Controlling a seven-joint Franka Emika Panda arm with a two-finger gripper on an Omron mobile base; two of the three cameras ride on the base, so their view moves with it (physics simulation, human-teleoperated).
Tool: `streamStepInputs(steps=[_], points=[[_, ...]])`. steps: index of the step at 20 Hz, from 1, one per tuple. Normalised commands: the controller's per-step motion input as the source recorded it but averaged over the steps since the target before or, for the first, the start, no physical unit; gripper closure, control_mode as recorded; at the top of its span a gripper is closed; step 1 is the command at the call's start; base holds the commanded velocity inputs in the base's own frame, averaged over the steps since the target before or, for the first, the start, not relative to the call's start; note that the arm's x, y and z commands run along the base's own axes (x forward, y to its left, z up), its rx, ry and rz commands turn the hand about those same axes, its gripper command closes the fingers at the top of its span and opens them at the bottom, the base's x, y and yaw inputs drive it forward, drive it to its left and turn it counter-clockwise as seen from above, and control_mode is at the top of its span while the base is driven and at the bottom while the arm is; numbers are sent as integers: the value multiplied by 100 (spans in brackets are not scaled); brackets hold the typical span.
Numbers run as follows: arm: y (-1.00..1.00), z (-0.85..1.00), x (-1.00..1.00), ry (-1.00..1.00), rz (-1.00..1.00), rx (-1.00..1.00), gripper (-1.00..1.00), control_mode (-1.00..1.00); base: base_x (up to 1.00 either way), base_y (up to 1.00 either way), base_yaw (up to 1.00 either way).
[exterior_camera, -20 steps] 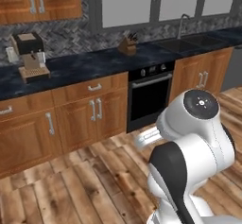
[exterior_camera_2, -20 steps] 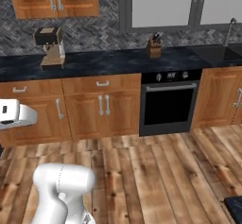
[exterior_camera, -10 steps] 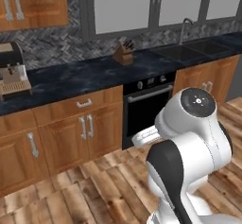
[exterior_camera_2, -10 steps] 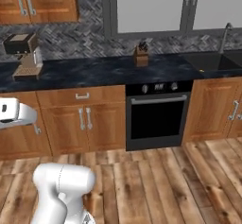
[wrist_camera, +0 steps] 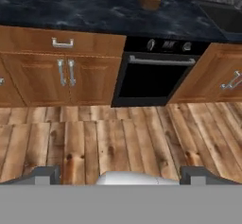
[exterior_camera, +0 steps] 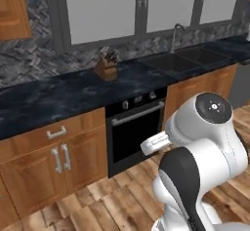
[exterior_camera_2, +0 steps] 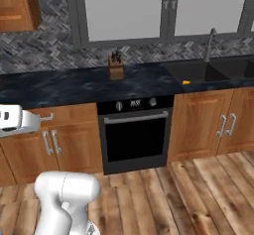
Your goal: Open the cabinet directly in front. Then move the liquor and the mug to the dining counter with the jar on it.
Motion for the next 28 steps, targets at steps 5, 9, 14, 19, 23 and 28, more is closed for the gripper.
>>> streamStepInputs(steps=[5,9,14,19,23,28], points=[[0,0,0,0,0,0,-100,100,100,3,-55],[0,0,0,0,0,0,-100,100,96,0,-60],[0,0,0,0,0,0,-100,100,74,0,-63],[0,0,0,0,0,0,-100,100,58,-5,-62],[0,0,0,0,0,0,-100,100,34,-26,-57],[0,0,0,0,0,0,-100,100,26,-33,-52]])
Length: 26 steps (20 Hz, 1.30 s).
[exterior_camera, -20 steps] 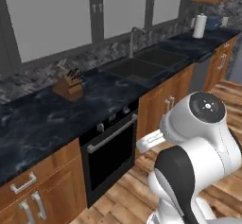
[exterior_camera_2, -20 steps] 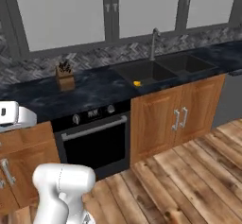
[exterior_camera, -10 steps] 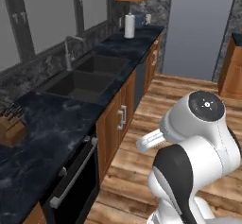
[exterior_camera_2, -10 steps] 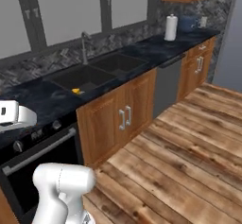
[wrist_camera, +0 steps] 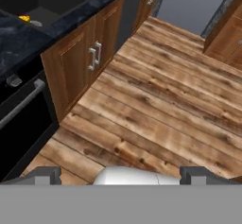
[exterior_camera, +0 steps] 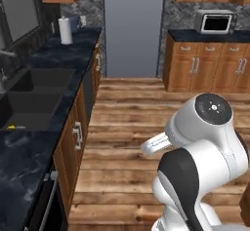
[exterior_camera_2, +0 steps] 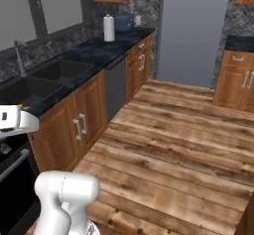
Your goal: Open the cabinet directly in front. Then move the liquor and the mug to the dining counter with the jar on it.
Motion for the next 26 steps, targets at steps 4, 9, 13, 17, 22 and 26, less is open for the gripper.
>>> streamStepInputs(steps=[4,9,13,17,22,26], points=[[0,0,0,0,0,0,-100,100,38,-25,-49],[0,0,0,0,0,0,-100,100,74,-13,-41],[0,0,0,0,0,0,-100,100,100,0,-18],[0,0,0,0,0,0,-100,100,100,-5,-1],[0,0,0,0,0,0,-100,100,100,-7,0],[0,0,0,0,0,0,-100,100,100,-10,0]])
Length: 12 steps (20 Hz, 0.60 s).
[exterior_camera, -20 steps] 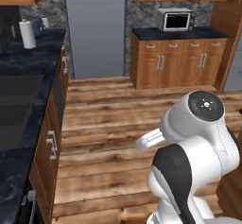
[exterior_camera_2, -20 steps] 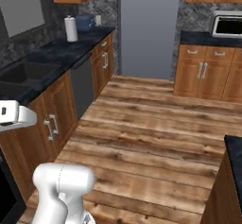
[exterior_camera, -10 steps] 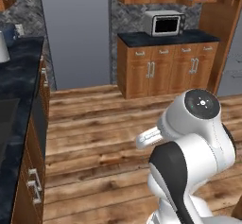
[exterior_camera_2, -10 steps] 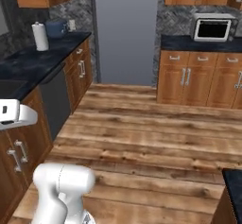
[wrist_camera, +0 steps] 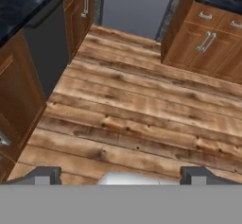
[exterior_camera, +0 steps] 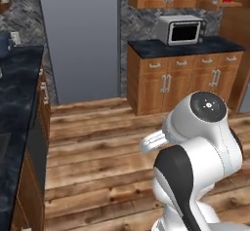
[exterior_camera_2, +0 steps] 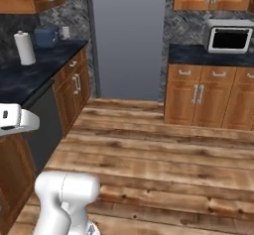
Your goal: Open the cabinet directly in front. Then move the liquor and the mug to the dining counter with the jar on it.
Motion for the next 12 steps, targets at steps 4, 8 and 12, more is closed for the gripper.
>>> streamStepInputs(steps=[4,8,12], points=[[0,0,0,0,0,0,-100,100,100,-9,0],[0,0,0,0,0,0,-100,100,100,-16,0],[0,0,0,0,0,0,-100,100,100,-34,0]])
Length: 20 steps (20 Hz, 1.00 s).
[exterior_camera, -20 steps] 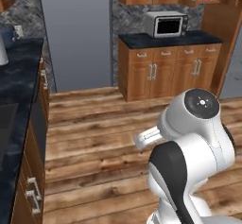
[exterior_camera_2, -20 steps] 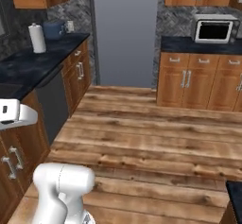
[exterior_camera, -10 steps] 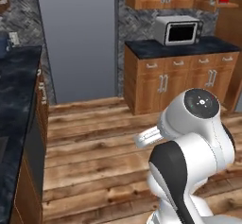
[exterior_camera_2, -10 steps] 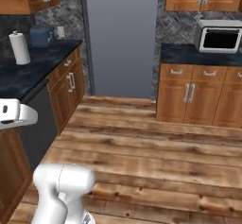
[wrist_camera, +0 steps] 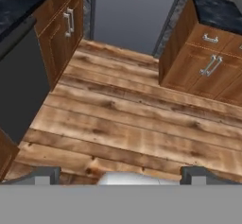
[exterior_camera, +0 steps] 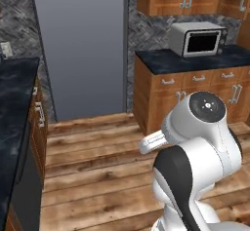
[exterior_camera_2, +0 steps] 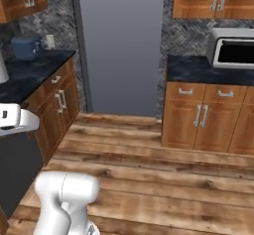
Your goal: Open the cabinet directly in front. Then move the liquor and the mug to the dining counter with the jar on it.
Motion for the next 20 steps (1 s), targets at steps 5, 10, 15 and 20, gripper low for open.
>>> streamStepInputs(steps=[5,10,15,20], points=[[0,0,0,0,0,0,-100,100,100,-59,0],[0,0,0,0,0,0,-100,100,83,-89,-2],[0,0,0,0,0,0,-100,100,63,-100,-5],[0,0,0,0,0,0,-100,100,54,-100,-7]])
